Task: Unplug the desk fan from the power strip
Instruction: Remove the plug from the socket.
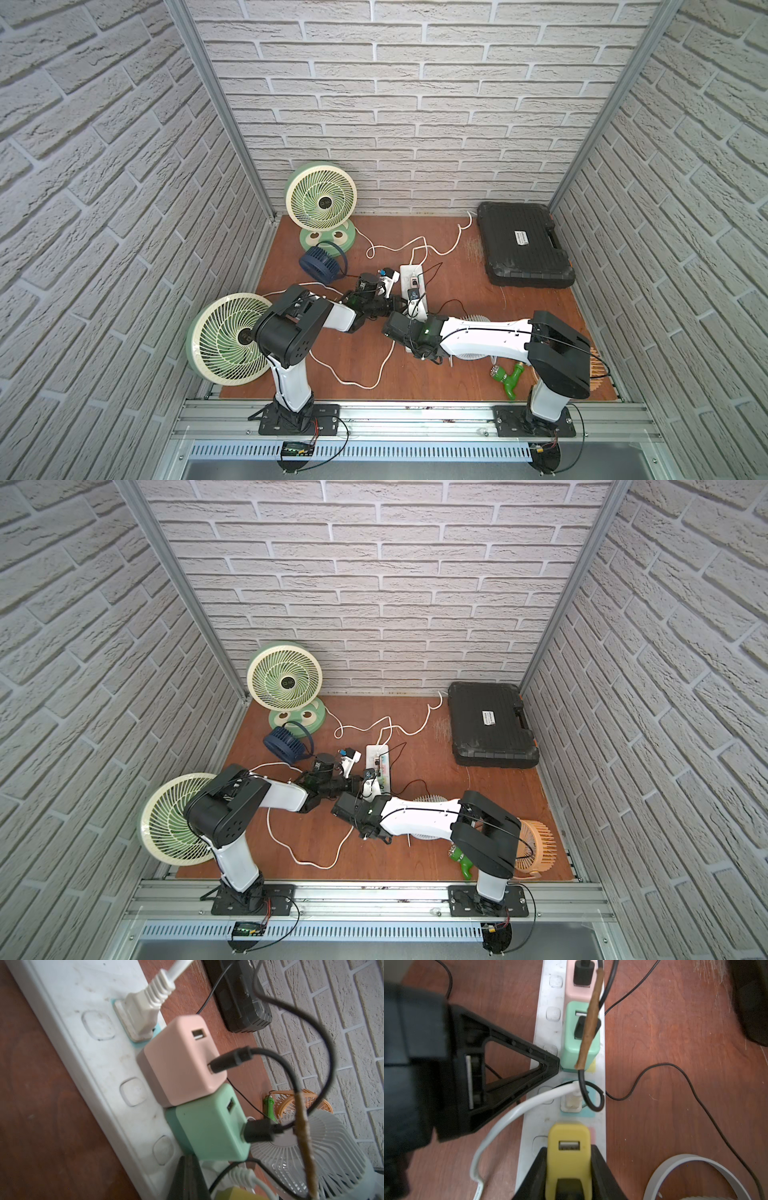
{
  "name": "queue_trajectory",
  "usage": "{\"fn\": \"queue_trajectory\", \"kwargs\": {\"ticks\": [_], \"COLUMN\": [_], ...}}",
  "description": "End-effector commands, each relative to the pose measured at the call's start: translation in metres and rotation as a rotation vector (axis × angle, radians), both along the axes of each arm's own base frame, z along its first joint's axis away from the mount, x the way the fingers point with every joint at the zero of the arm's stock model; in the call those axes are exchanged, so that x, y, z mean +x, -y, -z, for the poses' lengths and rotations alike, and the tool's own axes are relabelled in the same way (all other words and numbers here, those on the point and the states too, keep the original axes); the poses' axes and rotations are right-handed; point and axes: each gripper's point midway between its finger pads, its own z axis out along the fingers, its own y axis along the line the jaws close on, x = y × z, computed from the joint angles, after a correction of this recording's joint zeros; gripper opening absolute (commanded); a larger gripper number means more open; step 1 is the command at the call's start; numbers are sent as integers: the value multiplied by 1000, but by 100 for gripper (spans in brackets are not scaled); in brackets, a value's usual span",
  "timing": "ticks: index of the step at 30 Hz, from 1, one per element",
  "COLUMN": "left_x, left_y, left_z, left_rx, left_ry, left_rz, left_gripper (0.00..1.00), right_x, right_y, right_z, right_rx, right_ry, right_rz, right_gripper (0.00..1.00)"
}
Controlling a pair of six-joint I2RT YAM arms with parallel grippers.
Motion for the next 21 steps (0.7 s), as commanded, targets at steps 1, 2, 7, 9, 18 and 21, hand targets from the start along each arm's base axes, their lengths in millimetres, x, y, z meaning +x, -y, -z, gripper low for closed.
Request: {"fn": "queue_trajectory", "kwargs": {"ticks": [1, 2, 7, 9, 18, 21], "left_x": [-1, -1, -1, -1, -1, -2], "left_y": [0, 0, 1, 0, 0, 0], "left_z": [12, 13, 15, 15, 18, 19], "left_rx": [29, 30, 35, 36, 45, 47], "left_ry": [-29, -30, -37, -38, -48, -53], "left_rz": [-4, -5, -2, -3, -6, -4], "left_gripper": [0, 0, 0, 0, 0, 0], "right_x": [5, 5, 3, 2, -1, 0], "right_y": [11, 12, 8, 3, 14, 16], "right_z": [-18, -18, -20, -20, -22, -22], "right_rx": [19, 46, 161, 148, 99, 203], "right_ry": [60, 60, 64, 55, 83, 90], "right_rz": [55, 58, 44, 25, 61, 62], "right_gripper": [15, 15, 14, 14, 13, 13]}}
